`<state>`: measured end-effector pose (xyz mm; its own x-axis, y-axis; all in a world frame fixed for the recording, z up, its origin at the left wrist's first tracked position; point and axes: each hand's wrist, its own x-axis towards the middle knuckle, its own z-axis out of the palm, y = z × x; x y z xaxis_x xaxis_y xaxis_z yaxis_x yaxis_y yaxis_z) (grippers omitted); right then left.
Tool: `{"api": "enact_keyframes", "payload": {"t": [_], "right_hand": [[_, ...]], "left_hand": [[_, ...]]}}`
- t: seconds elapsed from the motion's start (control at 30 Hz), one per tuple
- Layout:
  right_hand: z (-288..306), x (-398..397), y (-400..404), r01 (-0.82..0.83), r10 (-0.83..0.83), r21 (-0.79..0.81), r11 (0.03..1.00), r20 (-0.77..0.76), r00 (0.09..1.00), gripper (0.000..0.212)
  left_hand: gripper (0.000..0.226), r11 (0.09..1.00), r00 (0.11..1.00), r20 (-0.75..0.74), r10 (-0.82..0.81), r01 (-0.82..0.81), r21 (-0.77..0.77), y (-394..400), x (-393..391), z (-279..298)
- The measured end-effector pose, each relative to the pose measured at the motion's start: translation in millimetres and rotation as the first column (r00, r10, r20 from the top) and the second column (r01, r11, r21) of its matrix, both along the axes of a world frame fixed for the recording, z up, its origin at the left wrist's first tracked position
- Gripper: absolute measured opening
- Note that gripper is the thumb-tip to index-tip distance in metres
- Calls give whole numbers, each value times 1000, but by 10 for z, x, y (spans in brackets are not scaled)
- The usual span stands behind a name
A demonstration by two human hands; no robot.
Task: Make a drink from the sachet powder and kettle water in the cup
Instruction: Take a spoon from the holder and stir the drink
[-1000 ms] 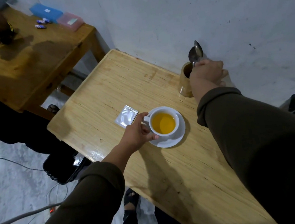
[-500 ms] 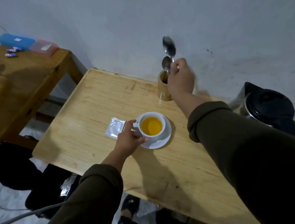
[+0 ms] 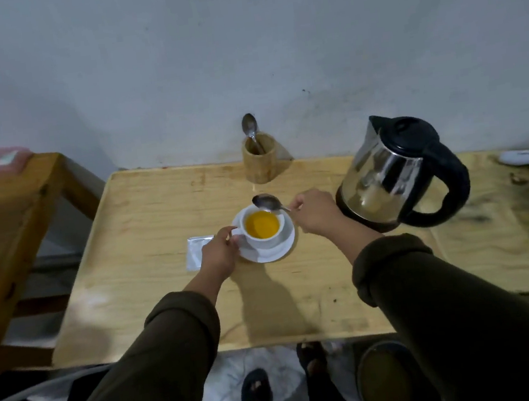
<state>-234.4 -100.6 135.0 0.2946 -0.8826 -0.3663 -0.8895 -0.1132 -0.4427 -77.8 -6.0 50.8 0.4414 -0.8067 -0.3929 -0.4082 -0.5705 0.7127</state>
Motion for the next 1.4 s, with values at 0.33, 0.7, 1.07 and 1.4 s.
{"api": "enact_keyframes", "payload": {"t": [0.33,0.7,1.07,1.4], "right_hand": [[59,141,67,-21,18,-9,1000,-285,958,25],[126,387,14,-98,56,-156,983,-254,966,13],[11,439,121,128,-92,-195,973,184,979,20],[-41,406,163,81,-33,-165,983,275,961,20]], "left_hand": [[34,996,994,75,-84,85,-9,0,177,38],[30,1000,1000,9,-1,1,-18,5,172,48],[32,1000,1000,-14,-8,9,7,-7,175,13],[34,999,996,-79,48,-47,9,-1,165,-12]]}}
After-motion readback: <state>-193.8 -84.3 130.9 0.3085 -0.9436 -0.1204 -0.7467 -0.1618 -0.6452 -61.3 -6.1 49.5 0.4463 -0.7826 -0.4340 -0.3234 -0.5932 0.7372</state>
